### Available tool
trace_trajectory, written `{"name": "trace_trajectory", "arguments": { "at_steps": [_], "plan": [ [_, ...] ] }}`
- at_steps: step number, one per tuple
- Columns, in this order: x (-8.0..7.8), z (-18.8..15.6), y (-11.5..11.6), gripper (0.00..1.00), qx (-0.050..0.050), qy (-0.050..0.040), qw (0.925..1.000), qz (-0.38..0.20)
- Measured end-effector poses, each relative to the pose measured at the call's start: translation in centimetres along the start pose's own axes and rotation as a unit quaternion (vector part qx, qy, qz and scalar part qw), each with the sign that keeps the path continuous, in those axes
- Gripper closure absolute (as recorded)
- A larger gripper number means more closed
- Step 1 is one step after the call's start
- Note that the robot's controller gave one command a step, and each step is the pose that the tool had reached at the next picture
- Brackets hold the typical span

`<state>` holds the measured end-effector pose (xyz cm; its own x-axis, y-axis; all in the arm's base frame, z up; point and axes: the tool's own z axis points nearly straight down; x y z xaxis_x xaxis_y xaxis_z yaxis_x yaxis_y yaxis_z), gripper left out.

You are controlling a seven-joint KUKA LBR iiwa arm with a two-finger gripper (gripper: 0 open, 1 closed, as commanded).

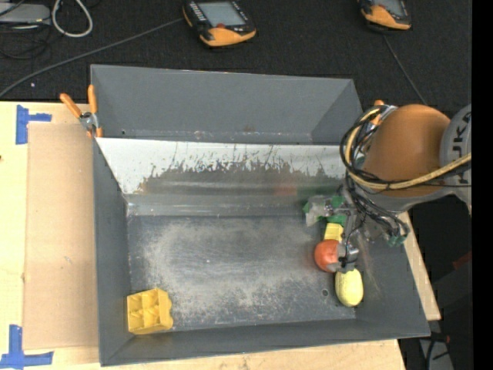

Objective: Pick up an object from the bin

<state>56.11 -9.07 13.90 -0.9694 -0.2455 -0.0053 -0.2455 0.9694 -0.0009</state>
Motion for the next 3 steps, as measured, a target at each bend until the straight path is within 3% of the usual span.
{"name": "trace_trajectory", "arguments": {
  "at_steps": [1,2,3],
  "plan": [
    [0.7,2.0,-0.3,0.0,-0.001,0.0014,0.9996,0.028],
    [0.2,2.8,-1.5,0.0,0.0,-0.0011,0.9987,0.051],
    [0.1,2.9,-2.5,0.0,-0.001,-0.0006,1.0,0.005]
  ]
}}
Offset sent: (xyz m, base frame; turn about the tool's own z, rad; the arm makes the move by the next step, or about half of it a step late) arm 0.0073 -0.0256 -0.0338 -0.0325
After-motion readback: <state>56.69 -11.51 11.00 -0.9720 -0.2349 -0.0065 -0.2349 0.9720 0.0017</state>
